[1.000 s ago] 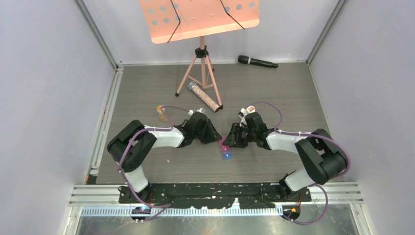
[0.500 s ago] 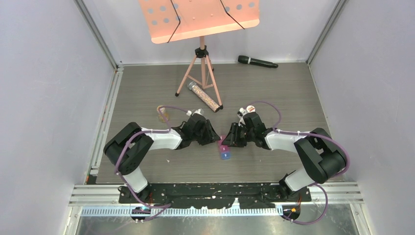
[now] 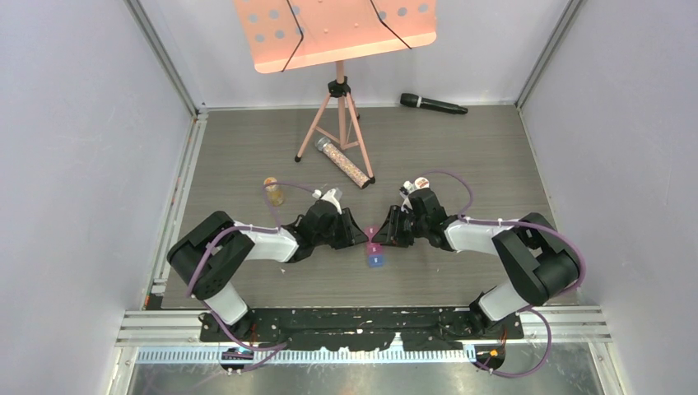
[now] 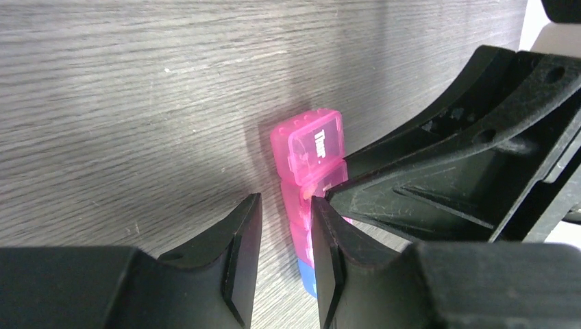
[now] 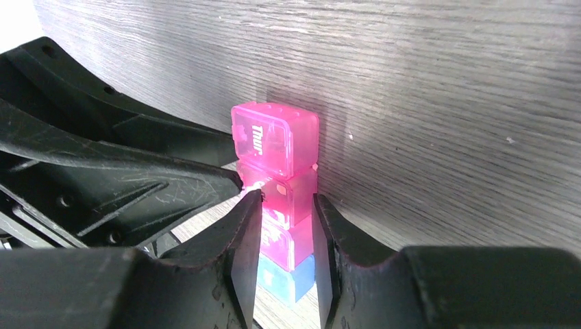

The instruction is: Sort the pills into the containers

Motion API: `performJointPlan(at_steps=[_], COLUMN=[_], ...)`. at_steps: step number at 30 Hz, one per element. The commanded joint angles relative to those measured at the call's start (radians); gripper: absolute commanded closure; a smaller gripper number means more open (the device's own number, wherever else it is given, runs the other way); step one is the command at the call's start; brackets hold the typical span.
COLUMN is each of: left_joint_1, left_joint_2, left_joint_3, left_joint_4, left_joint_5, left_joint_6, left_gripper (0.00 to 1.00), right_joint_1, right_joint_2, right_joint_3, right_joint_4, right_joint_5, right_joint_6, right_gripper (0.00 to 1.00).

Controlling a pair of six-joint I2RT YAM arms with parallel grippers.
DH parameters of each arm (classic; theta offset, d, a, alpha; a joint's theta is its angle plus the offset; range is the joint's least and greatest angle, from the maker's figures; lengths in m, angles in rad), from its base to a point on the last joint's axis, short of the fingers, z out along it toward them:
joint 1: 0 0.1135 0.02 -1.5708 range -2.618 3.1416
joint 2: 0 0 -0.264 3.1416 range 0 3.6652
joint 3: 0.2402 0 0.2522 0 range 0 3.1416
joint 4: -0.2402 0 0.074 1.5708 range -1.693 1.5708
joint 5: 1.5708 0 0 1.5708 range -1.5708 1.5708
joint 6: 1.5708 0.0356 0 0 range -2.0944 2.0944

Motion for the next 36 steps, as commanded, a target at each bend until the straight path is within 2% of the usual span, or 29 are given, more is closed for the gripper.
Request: performJointPlan(at_steps=[1, 8, 13, 17, 21, 24, 29, 34, 36], left_joint_1=[-0.004, -0.005, -0.005, -0.005, -0.006, -0.005, -0.003, 0.003, 0.012], left_joint_2=[0.003, 0.012, 0.041, 0.064, 0.065, 0.029, -0.072, -0.178, -0.224], left_joint_3=[-0.014, -0.028, -0.020, -0.005, -0.013, 0.003, 0.077, 0.119, 0.117], left_joint_4=[0.099, 0.044, 0.036, -0.022, -0.032, -0.065, -0.175, -0.257, -0.294], left_joint_5=[0.043, 0.046, 0.037, 0.009, -0.003, -0.005, -0.042, -0.101, -0.130], left_joint_6=[0.025, 0.064, 0.053, 0.034, 0.030, 0.047, 0.098, 0.139, 0.147], left_gripper=[0.66, 0.82, 0.89, 0.99, 1.00, 0.94, 0.70, 0.62, 0.59], right_joint_1=[0.005, 0.004, 0.004, 0.004, 0.004, 0.004, 0.005, 0.006, 0.015], right_joint_2=[0.054, 0.058, 0.069, 0.079, 0.076, 0.064, 0.015, -0.010, -0.023], right_joint_3=[-0.019, -0.010, -0.012, -0.013, -0.010, 0.004, 0.096, 0.196, 0.226], right_joint_4=[-0.061, -0.058, -0.047, -0.042, -0.043, -0.059, -0.161, -0.302, -0.346], right_joint_5=[0.111, 0.105, 0.099, 0.093, 0.091, 0.093, 0.130, 0.170, 0.200], right_joint_6=[-0.019, -0.015, -0.013, -0.014, -0.015, -0.020, -0.079, -0.146, -0.175], right_gripper=[0.73, 0.77, 0.79, 0.81, 0.81, 0.80, 0.76, 0.72, 0.67])
